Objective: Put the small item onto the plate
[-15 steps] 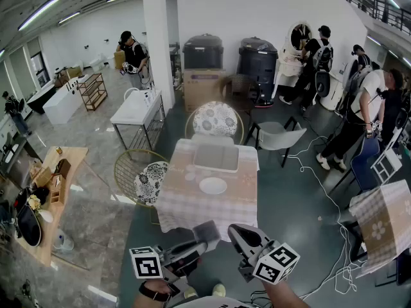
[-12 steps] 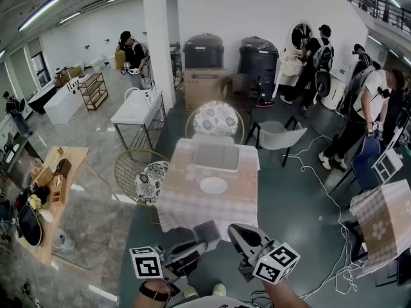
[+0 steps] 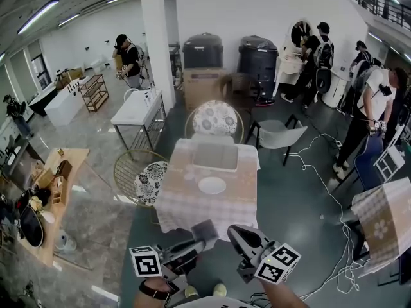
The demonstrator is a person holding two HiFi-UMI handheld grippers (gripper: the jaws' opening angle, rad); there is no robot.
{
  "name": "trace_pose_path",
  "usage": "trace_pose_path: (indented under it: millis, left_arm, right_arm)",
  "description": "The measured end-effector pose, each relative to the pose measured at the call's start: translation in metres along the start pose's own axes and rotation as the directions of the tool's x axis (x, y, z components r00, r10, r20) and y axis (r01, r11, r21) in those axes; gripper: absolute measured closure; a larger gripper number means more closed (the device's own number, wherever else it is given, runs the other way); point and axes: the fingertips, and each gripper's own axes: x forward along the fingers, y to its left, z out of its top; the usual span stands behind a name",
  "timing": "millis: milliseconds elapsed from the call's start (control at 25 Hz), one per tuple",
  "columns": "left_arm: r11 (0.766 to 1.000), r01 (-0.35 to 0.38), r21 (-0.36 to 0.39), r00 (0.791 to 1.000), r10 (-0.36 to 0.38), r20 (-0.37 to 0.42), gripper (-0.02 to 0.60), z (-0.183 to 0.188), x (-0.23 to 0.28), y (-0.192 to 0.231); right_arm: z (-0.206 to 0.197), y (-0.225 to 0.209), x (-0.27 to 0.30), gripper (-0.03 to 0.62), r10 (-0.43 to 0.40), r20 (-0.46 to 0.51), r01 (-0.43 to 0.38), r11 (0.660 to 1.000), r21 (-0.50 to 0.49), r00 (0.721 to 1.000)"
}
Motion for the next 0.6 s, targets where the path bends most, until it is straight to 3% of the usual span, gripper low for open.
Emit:
trace_pose_path:
  millis: [600]
  left_arm:
    - [1.0,-0.029,-0.006,0.999,0.029,-0.024,0.52,0.002,0.028,0.023]
  right_arm:
    - [0.005,-0.028,-0.011,0.58,-0.012,0.024,0.011,1.0,0.017,1.0]
